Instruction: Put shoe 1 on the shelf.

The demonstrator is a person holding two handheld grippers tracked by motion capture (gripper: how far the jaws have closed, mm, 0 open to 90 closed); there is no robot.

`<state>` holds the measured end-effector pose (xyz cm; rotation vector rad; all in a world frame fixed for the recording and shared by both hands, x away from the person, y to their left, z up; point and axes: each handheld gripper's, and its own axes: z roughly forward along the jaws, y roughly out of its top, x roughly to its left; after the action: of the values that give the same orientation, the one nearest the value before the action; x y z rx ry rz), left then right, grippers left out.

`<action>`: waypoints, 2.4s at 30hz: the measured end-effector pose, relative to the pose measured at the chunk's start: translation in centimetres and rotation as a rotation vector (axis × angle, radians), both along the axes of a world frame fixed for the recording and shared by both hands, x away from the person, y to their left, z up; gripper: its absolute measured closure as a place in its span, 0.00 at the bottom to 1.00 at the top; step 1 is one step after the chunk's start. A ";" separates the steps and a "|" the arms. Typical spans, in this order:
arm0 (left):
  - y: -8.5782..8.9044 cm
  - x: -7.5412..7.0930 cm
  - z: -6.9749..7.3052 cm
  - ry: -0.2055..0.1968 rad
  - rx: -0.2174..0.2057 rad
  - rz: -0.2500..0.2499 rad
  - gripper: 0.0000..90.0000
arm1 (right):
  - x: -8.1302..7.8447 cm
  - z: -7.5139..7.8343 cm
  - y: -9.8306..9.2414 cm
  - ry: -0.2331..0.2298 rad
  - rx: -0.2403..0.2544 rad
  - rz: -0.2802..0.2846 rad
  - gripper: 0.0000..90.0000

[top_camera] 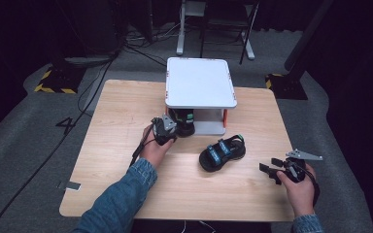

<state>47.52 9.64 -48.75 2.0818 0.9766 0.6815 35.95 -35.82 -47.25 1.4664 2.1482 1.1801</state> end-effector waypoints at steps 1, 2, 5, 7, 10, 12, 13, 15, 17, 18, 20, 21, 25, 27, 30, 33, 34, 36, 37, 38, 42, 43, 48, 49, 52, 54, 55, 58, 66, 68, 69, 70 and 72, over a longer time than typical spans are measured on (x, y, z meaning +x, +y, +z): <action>0.0 0.0 0.0 0.000 0.000 0.000 0.62 | 0.0 0.0 0.0 0.000 0.000 0.000 0.35; 0.5 0.2 -0.3 0.039 -0.061 0.004 0.61 | 0.1 -0.1 0.1 0.005 -0.004 0.003 0.35; 0.1 -0.7 0.6 0.047 -0.141 -0.054 0.60 | 0.3 -0.1 0.4 0.010 -0.005 0.009 0.35; -0.6 -1.6 1.5 0.037 -0.178 -0.113 0.64 | 0.4 -0.1 0.5 0.003 -0.010 0.017 0.35; -2.0 -2.3 1.8 0.038 -0.249 -0.210 0.66 | 0.6 -0.1 0.6 0.011 -0.006 0.016 0.34; -3.1 -2.5 1.3 0.046 -0.246 -0.258 0.64 | 0.7 -0.2 0.7 0.010 -0.009 0.022 0.34; -3.6 -2.5 1.0 0.057 -0.236 -0.271 0.63 | 0.8 -0.2 0.8 0.009 -0.010 0.023 0.34; -4.2 -2.2 0.3 0.099 -0.234 -0.277 0.63 | 0.7 -0.2 1.0 0.011 -0.009 0.025 0.34; -4.4 -1.9 -0.1 0.119 -0.236 -0.280 0.61 | 0.6 -0.1 1.0 0.011 -0.010 0.024 0.34; -4.5 -1.4 -0.6 0.127 -0.240 -0.279 0.60 | 0.5 -0.1 1.0 0.008 -0.008 0.020 0.34; -4.3 -1.2 -0.8 0.120 -0.238 -0.279 0.59 | 0.4 -0.1 0.7 0.008 -0.010 0.016 0.34; -4.1 -1.1 -0.7 0.132 -0.251 -0.265 0.59 | 0.4 -0.1 0.6 0.010 -0.010 0.012 0.34; -2.9 -0.9 -0.6 0.109 -0.156 -0.178 0.59 | 0.2 -0.1 0.1 0.003 -0.008 0.001 0.34; -2.1 -0.6 -0.7 0.122 -0.181 -0.152 0.58 | 0.2 -0.1 0.1 0.001 -0.009 0.002 0.34; -1.5 -0.5 -0.8 0.135 -0.212 -0.148 0.57 | 0.4 -0.2 0.3 0.009 -0.006 0.008 0.34; -1.2 -0.8 -0.3 0.086 -0.200 -0.169 0.49 | 0.6 -0.2 0.6 0.008 -0.012 0.021 0.34; -1.0 -1.0 -0.1 0.086 -0.208 -0.171 0.49 | 0.6 -0.2 0.7 0.013 -0.009 0.022 0.34; -0.2 -1.5 0.5 0.069 -0.203 -0.142 0.50 | 0.7 -0.1 0.7 0.013 -0.011 0.022 0.34; 0.3 -1.7 0.7 0.066 -0.205 -0.116 0.53 | 0.7 -0.2 0.6 0.008 -0.009 0.024 0.34; 0.8 -1.8 0.8 0.072 -0.218 -0.090 0.55 | 0.8 -0.2 0.6 0.006 -0.009 0.022 0.34; 1.3 -1.0 0.0 0.111 -0.255 -0.070 0.67 | 1.1 -0.4 0.9 0.017 -0.005 0.027 0.34; 1.0 -0.6 -0.5 0.103 -0.262 -0.073 0.69 | 1.2 -0.4 1.0 0.021 -0.006 0.031 0.34; -0.1 0.7 -1.0 0.086 -0.251 -0.111 0.68 | 0.8 -0.7 1.4 0.032 -0.008 0.033 0.34; -0.4 1.0 -1.0 0.081 -0.239 -0.106 0.67 | 0.6 -0.8 1.2 0.028 -0.013 0.036 0.34; -1.1 2.0 -1.0 0.063 -0.233 -0.100 0.64 | 0.0 -1.0 0.7 0.033 -0.013 0.014 0.34; -1.3 2.6 -1.0 0.049 -0.219 -0.093 0.60 | -0.5 -1.0 0.4 0.036 -0.015 -0.001 0.34; -1.3 2.9 -0.9 0.036 -0.205 -0.096 0.58 | -0.7 -1.0 0.2 0.034 -0.016 -0.006 0.34; -1.5 3.1 -1.0 0.035 -0.239 -0.114 0.57 | -1.1 -1.0 -0.1 0.034 -0.017 -0.018 0.34; -1.0 1.7 -0.3 0.040 -0.229 -0.133 0.48 | -0.8 -0.7 0.1 0.020 -0.020 -0.003 0.34; -0.4 0.6 0.3 0.051 -0.219 -0.130 0.47 | -0.5 -0.4 0.2 0.011 -0.019 0.004 0.34; 0.0 0.0 0.7 0.046 -0.213 -0.125 0.46 | -0.3 -0.2 0.3 0.004 -0.015 0.008 0.34; 0.4 -0.6 1.1 0.037 -0.208 -0.119 0.45 | 0.0 0.0 0.4 0.000 -0.015 0.011 0.34; 1.4 -1.9 2.2 0.030 -0.218 -0.101 0.44 | 0.5 0.4 0.6 -0.016 -0.011 0.023 0.34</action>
<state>45.61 10.99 -46.54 1.9398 0.9125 0.4710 36.48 -35.20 -46.87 1.4264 2.1628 1.1824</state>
